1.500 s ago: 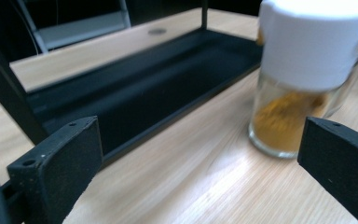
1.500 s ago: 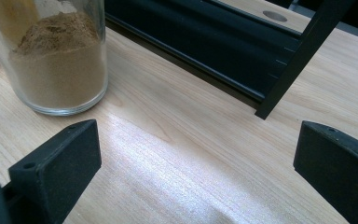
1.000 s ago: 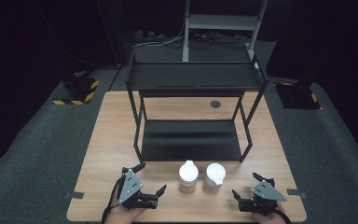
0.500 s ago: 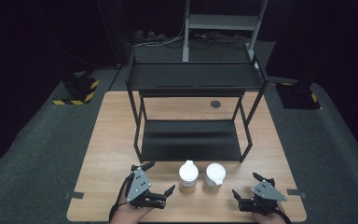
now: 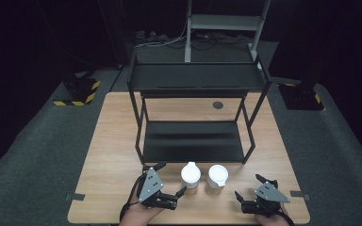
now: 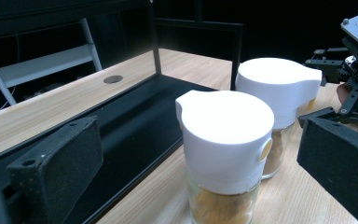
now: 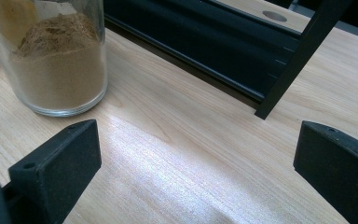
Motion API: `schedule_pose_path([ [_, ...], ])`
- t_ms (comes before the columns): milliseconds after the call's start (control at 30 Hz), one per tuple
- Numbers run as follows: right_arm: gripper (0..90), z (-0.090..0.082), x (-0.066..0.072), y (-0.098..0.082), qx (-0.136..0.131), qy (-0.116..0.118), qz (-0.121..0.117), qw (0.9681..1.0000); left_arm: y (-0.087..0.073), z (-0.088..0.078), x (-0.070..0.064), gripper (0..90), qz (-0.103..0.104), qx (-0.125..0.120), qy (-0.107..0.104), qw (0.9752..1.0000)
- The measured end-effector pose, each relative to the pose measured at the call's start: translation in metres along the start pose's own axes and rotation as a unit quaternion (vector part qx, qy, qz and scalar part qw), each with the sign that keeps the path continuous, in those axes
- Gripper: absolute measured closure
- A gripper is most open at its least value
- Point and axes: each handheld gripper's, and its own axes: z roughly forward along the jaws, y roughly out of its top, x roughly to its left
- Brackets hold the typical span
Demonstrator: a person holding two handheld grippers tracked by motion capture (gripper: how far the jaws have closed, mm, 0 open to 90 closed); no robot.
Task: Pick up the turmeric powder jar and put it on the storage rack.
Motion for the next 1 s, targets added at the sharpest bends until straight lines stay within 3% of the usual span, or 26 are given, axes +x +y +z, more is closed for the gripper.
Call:
schedule_pose_path([
  [1000, 0.0, -0.001, -0.001, -0.001, -0.003, 0.002, 0.001, 1.0000, -0.005, 0.038, -0.013, 0.3, -0.007, 0.004, -0.023, 0.9997],
])
